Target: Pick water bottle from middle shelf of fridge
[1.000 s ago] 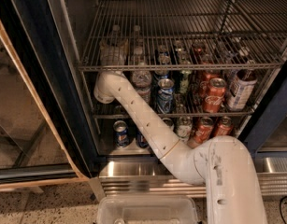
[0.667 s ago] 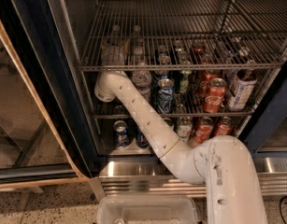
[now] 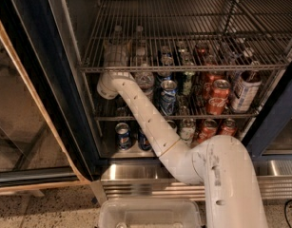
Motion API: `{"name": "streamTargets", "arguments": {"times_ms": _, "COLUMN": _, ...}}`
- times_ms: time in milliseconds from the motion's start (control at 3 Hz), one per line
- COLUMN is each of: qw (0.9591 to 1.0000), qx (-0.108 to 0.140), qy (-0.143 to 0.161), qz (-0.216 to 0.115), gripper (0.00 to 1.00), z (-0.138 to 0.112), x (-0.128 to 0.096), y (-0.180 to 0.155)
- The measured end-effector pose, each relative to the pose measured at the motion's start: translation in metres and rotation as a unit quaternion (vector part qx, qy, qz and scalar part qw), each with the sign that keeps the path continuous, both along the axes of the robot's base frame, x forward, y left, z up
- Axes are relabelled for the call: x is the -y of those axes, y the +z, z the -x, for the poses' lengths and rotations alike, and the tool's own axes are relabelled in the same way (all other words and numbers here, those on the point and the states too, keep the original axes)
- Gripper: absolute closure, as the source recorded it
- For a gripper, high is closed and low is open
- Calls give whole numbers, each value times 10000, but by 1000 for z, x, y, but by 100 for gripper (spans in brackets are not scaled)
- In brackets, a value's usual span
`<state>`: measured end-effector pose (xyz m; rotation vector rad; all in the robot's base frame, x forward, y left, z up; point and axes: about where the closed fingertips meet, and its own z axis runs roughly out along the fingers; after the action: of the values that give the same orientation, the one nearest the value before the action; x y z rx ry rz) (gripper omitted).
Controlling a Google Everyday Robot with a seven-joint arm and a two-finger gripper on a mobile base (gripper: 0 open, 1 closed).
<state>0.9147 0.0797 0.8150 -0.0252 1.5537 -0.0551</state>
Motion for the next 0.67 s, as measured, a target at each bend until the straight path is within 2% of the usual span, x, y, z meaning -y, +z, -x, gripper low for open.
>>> {"name": "streamTargets", "arguments": {"times_ms": 667, "qw": 10000, "qx": 28, "qy": -6, "qz": 22, "gripper": 46, "z": -6, "x": 0, "y": 1}}
